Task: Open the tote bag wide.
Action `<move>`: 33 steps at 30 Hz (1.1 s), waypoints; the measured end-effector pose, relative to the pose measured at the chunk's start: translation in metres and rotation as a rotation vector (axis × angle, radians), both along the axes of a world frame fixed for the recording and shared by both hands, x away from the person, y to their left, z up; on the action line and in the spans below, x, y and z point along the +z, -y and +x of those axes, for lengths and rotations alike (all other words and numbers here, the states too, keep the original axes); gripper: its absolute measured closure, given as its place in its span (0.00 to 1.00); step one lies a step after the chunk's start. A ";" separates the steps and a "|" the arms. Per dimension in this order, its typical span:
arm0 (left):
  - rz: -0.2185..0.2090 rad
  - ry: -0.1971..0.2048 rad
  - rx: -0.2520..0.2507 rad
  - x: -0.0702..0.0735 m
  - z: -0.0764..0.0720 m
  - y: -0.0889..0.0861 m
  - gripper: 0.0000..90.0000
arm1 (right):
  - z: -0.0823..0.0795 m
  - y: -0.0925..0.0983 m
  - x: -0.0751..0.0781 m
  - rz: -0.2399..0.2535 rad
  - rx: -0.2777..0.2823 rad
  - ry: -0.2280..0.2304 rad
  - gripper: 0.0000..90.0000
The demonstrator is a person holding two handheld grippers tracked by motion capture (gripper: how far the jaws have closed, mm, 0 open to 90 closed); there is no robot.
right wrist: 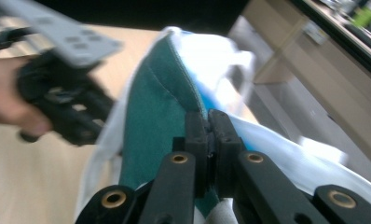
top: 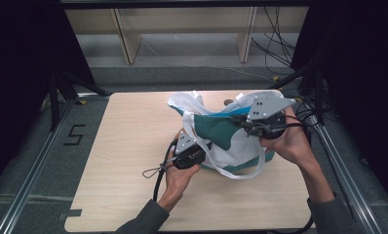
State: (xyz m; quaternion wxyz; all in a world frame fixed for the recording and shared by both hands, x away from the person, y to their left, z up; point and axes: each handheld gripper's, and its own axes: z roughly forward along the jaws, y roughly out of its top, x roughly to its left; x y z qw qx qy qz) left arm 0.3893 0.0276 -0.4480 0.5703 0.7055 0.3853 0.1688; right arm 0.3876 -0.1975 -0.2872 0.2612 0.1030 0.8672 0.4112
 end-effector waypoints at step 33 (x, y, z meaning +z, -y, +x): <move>0.042 0.094 -0.021 0.051 -0.026 -0.081 0.91 | -0.007 0.011 -0.129 -0.074 -0.100 -0.251 0.98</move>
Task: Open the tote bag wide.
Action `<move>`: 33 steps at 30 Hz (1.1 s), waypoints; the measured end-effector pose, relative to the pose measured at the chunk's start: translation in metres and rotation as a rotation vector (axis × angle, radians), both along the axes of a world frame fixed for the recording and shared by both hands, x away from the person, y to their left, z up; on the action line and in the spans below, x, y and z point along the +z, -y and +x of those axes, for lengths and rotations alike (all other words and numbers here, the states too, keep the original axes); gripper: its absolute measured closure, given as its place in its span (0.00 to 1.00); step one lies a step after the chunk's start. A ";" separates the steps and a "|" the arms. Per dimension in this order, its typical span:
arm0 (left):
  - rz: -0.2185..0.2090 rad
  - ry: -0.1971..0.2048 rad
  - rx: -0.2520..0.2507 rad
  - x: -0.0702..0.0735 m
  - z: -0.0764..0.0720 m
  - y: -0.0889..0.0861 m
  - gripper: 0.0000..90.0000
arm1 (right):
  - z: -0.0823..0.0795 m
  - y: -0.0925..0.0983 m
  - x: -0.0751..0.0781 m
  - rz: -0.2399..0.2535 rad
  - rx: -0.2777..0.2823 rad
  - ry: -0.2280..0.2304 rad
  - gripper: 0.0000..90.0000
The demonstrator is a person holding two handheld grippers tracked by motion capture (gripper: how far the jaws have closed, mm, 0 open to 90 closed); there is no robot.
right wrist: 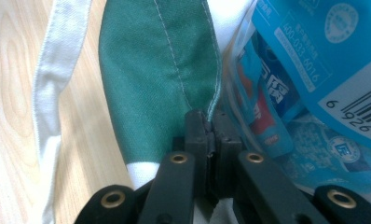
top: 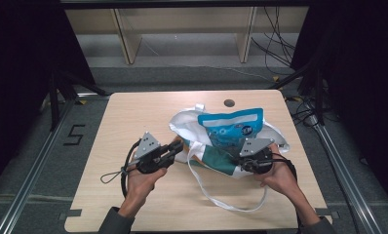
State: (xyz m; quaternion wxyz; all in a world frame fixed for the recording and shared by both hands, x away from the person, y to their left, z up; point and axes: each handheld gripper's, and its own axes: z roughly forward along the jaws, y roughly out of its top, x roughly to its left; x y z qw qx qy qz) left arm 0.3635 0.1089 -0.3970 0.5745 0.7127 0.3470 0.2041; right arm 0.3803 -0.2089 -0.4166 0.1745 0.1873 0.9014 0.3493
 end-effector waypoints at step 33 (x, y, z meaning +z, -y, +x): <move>0.118 -0.215 0.014 -0.087 0.068 0.029 0.88 | -0.026 0.070 0.072 0.171 -0.181 0.174 0.80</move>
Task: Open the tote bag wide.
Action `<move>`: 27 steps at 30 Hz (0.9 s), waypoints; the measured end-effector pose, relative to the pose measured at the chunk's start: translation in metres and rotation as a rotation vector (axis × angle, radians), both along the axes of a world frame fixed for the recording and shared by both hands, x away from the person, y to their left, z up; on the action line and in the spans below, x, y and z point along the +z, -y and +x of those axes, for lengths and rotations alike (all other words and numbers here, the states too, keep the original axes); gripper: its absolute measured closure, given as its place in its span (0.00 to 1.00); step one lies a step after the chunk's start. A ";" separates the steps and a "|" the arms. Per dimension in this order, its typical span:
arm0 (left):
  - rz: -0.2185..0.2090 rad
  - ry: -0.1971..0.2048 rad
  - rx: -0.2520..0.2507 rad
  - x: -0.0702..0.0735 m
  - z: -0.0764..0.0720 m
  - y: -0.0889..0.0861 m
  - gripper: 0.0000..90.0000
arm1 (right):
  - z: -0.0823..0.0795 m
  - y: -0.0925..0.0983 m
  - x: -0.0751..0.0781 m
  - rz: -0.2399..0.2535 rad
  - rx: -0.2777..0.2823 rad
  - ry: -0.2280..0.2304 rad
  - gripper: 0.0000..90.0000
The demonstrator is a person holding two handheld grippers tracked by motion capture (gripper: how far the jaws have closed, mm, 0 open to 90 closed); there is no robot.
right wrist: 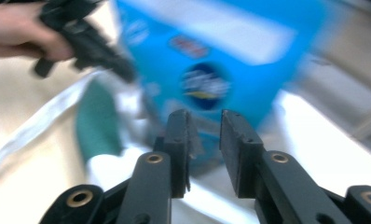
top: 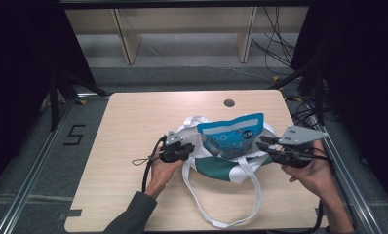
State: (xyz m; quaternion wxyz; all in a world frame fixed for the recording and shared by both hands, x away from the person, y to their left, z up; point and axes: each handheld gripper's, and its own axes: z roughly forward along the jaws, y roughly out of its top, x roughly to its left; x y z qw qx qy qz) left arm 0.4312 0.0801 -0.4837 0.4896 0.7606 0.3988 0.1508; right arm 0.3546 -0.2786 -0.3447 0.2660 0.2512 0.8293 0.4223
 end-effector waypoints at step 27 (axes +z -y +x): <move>0.129 0.009 0.000 -0.028 0.019 0.000 0.95 | 0.096 0.034 -0.135 -0.198 -0.301 -0.210 0.98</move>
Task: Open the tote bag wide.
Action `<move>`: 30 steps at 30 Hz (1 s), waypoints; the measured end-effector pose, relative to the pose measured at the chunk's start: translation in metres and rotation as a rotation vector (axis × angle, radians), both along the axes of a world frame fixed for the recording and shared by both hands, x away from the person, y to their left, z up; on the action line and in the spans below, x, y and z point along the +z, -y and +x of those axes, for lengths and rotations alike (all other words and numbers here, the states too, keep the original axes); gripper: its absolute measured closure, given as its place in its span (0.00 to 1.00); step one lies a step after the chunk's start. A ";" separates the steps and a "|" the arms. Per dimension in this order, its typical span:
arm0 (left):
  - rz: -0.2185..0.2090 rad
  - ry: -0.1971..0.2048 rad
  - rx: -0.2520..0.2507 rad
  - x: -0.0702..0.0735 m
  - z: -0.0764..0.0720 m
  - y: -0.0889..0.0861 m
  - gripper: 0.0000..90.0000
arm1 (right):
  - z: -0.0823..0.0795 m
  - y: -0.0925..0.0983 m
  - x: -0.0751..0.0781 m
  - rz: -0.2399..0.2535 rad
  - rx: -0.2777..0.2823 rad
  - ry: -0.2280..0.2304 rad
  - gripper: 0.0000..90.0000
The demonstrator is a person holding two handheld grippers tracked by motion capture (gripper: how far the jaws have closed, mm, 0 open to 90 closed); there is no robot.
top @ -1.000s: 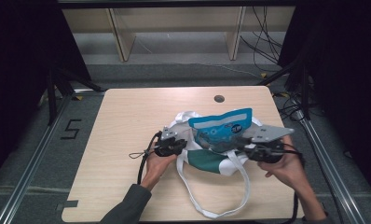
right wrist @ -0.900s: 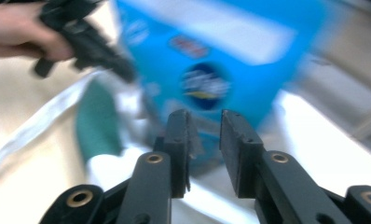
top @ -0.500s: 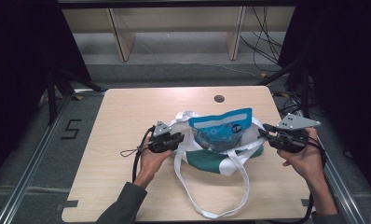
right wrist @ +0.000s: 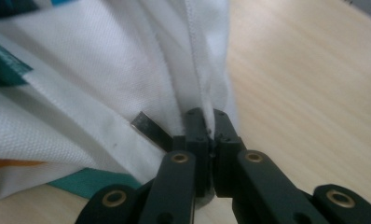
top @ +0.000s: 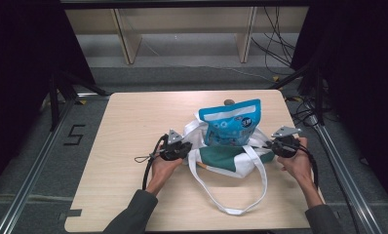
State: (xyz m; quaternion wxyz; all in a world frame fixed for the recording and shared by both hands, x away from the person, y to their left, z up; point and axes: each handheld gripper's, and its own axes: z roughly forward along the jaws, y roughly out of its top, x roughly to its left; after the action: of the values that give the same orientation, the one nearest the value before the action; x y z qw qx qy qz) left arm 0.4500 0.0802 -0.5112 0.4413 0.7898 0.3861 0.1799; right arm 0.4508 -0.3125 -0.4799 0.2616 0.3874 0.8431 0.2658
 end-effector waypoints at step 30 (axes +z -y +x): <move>-0.036 0.095 0.044 0.079 0.009 0.001 0.60 | -0.055 -0.041 0.073 0.307 0.202 0.044 0.58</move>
State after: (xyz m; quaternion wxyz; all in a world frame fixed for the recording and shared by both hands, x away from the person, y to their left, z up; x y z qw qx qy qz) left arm 0.4587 0.0795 -0.4327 0.4691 0.7636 0.3854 0.2198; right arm 0.3961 -0.2717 -0.4065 0.1899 0.3304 0.8213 0.4245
